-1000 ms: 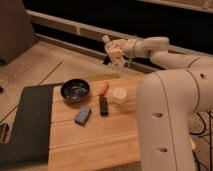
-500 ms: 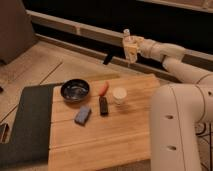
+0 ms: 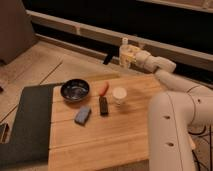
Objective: Stand the bottle upright
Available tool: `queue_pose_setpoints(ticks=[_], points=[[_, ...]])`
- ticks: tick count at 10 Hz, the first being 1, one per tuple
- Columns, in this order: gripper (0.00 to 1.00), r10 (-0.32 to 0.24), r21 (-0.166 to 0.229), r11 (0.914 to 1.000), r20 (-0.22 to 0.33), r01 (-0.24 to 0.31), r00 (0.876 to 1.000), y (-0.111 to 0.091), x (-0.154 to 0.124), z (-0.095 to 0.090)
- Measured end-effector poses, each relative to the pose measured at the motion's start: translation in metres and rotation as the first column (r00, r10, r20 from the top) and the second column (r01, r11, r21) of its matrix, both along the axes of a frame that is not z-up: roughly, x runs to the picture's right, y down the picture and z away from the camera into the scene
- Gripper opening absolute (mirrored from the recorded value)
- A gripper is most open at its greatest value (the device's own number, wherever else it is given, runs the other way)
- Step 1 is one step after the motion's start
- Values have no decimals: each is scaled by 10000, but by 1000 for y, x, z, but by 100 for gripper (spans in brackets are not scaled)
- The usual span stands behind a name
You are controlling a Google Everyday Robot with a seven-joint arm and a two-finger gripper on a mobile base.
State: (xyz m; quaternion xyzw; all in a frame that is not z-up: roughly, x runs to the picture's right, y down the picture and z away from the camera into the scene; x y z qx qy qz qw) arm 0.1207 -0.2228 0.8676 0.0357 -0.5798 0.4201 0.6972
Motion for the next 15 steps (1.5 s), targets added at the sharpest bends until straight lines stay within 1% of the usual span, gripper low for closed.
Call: queue_pose_setpoints(ticks=[2, 3, 4, 5, 9, 10, 11, 13, 14, 15], points=[[0, -193, -542, 9983, 217, 205, 9996, 20, -6, 25], [0, -217, -783, 9966, 298, 240, 9993, 27, -9, 35], [0, -283, -1137, 9930, 244, 309, 9993, 37, -10, 47], [0, -321, -1313, 9908, 179, 342, 9993, 41, -10, 53], [0, -317, -1315, 9907, 175, 337, 9993, 41, -10, 53], [0, -342, -1307, 9907, 245, 371, 9991, 42, -11, 52], [0, -515, -1174, 9915, 412, 560, 9978, 46, -18, 49], [0, -938, -612, 9932, 839, 991, 9920, 48, -36, 38], [0, -1068, -299, 9934, 1015, 1103, 9891, 48, -38, 32], [0, -1127, -96, 9934, 1103, 1144, 9875, 47, -37, 30]])
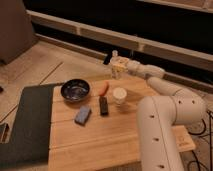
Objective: Stand the bottle upright
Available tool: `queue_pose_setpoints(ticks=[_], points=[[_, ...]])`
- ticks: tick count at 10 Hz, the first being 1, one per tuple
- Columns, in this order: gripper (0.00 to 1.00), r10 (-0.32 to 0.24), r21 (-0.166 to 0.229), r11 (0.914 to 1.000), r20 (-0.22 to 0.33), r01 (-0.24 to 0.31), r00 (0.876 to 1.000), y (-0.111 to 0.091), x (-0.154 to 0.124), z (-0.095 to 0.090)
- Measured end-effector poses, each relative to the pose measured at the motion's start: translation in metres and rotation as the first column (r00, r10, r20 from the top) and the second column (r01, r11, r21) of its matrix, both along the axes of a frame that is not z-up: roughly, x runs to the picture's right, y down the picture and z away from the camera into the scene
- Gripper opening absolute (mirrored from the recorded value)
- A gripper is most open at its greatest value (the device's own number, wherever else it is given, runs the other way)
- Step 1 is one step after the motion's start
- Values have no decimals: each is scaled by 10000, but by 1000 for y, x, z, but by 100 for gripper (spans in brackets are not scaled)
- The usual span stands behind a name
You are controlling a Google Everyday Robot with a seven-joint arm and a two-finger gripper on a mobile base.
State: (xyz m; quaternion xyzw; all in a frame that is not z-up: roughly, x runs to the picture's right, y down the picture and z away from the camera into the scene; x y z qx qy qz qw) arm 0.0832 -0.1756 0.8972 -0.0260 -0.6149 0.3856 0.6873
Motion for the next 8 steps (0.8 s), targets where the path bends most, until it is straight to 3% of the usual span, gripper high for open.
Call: queue_pose_setpoints(ticks=[5, 8], points=[[0, 328, 189, 9992, 615, -340, 9976, 14, 9, 18], [0, -238, -54, 9997, 718, 243, 9971, 41, -11, 42]])
